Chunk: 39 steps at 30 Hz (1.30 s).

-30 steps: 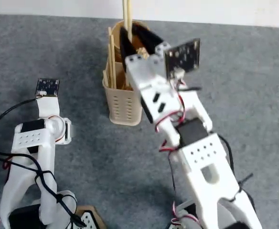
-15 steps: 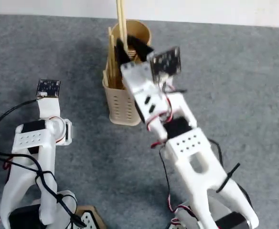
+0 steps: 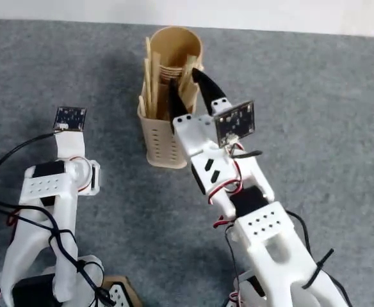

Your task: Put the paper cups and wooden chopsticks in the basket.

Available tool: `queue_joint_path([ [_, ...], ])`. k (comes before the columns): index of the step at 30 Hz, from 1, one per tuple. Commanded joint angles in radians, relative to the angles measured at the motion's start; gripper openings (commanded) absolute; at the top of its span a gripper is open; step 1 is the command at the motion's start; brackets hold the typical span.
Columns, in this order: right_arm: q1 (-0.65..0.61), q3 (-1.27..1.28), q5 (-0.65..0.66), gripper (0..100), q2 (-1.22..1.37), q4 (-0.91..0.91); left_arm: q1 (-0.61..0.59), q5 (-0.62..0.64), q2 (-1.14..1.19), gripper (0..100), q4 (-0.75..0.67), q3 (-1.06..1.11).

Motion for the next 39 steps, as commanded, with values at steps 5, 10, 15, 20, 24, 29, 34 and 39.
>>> queue_joint_path([
  [5, 0.016, -0.147, -0.014, 15.6, -0.097, 0.234, 0.013, -0.008, -0.027, 23, -0.012, -0.005],
  [10, 0.113, -0.222, -0.011, 15.6, -0.252, 0.591, 0.019, -0.008, -0.039, 23, -0.006, -0.01],
  [15, 0.148, -0.071, -0.011, 13.9, -0.501, 0.72, 0.041, -0.008, -0.039, 17, -0.048, -0.012],
  [20, 0.209, 0.194, -0.014, 0.8, -0.731, 0.72, 0.071, -0.009, -0.039, 16, -0.103, -0.004],
  [24, 0.277, 0.4, -0.014, 0.5, -0.909, 0.722, 0.12, -0.009, -0.039, 16, -0.16, 0.047],
  [29, 0.334, 0.691, -0.011, 0.5, -1.093, 0.725, 0.143, -0.011, -0.039, 17, -0.353, 0.17],
  [34, 0.367, 0.866, -0.011, 0.5, -1.064, 0.725, 0.148, -0.011, -0.039, 17, -0.46, 0.234],
  [39, 0.41, 0.885, -0.017, 0.5, -1.063, 0.797, 0.15, -0.127, -0.038, 16, -0.643, 0.351],
])
